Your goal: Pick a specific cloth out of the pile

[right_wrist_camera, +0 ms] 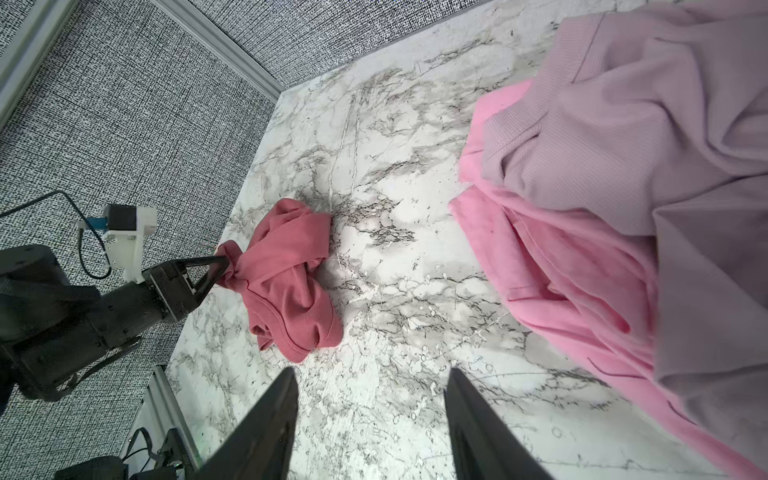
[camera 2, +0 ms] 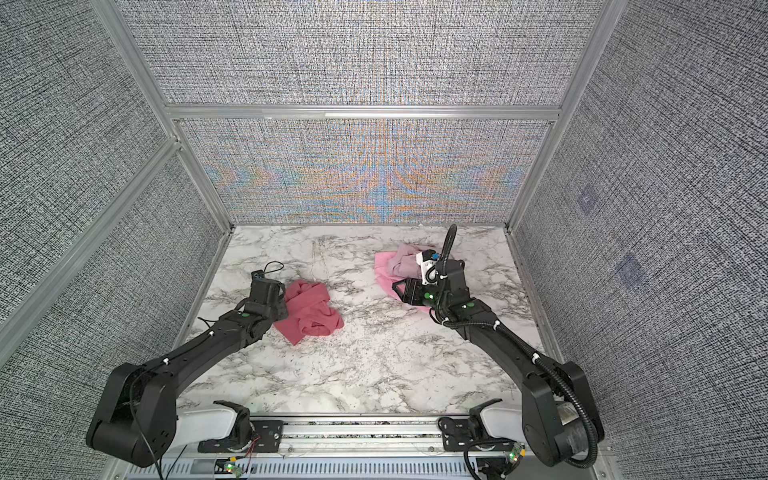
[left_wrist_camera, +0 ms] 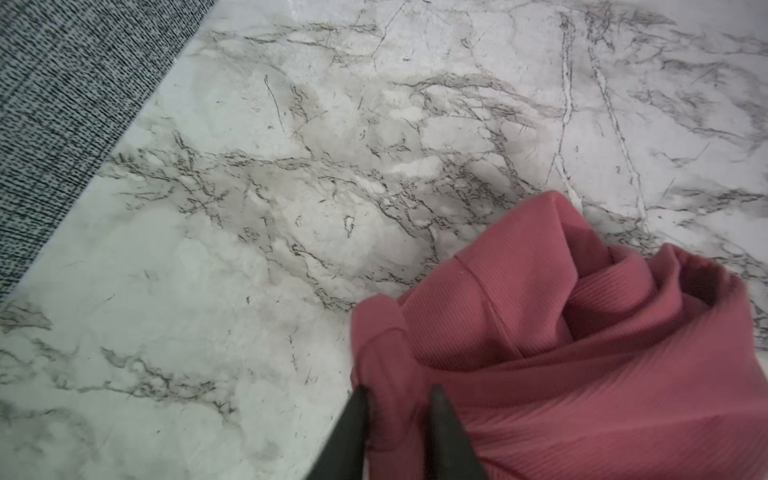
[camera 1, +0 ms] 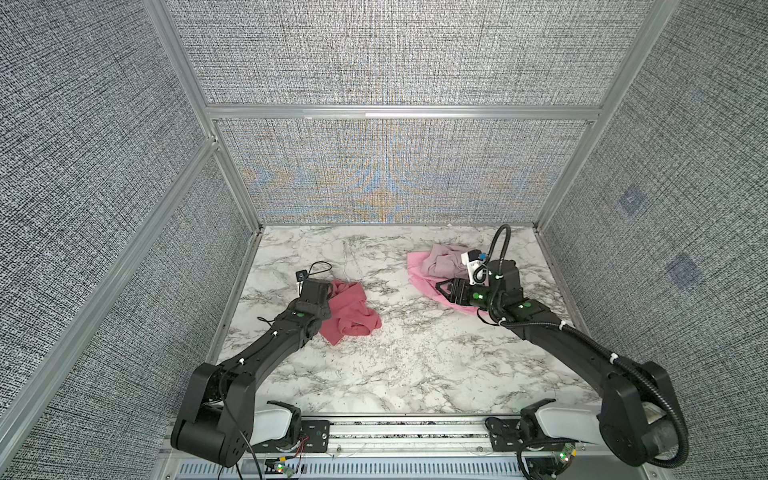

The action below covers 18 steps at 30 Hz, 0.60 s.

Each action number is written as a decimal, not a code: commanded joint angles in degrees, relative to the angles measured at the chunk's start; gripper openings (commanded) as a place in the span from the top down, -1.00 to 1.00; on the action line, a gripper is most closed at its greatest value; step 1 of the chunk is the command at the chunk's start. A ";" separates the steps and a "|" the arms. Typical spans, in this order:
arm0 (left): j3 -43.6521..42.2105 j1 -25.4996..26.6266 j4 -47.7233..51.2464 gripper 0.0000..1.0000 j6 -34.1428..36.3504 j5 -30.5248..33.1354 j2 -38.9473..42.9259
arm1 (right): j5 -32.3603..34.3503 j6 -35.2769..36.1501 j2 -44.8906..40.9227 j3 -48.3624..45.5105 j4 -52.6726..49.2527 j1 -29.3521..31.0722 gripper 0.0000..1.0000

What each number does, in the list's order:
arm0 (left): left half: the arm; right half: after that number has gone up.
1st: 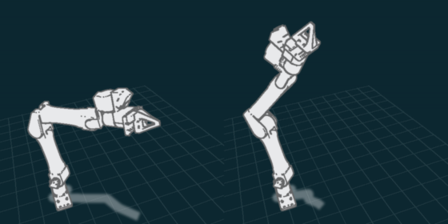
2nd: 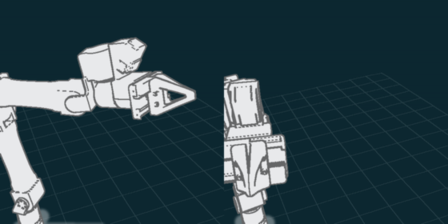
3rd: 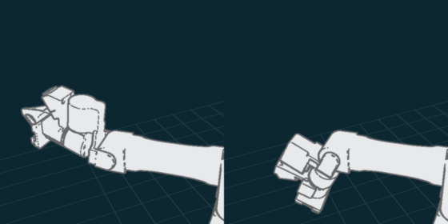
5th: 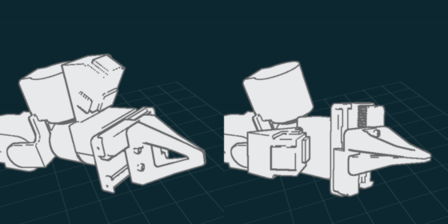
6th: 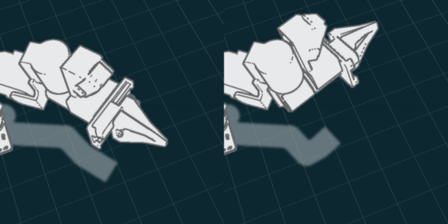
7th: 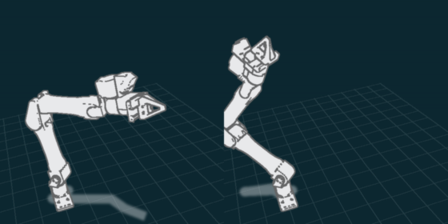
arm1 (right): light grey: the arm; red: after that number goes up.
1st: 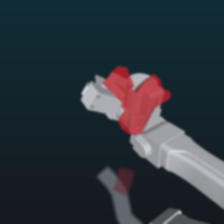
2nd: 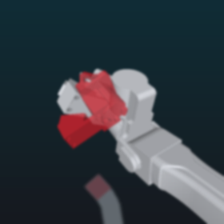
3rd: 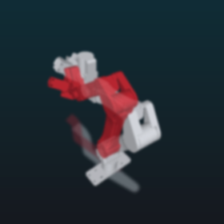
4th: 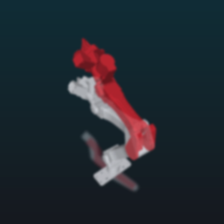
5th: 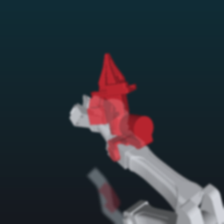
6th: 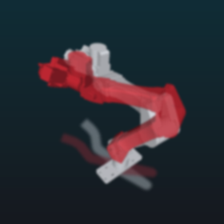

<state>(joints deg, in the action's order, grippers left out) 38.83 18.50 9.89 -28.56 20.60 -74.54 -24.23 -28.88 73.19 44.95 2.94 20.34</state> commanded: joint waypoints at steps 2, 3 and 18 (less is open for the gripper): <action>3.63 -0.05 4.47 -0.01 -0.11 -2.61 1.51 | 1.54 0.84 -1.08 -1.11 -0.35 0.10 -0.17; 4.30 0.12 5.80 -0.01 0.29 -2.79 2.27 | 1.64 1.16 -1.06 -1.05 -0.65 0.07 -0.17; 6.12 20.85 3.83 -0.06 1.25 -7.61 1.67 | -0.08 2.57 4.10 4.97 -2.09 -0.03 -0.17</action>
<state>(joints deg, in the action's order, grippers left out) 44.69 36.32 16.12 -26.20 14.79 -70.70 -23.46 -26.61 76.77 49.21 1.43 20.34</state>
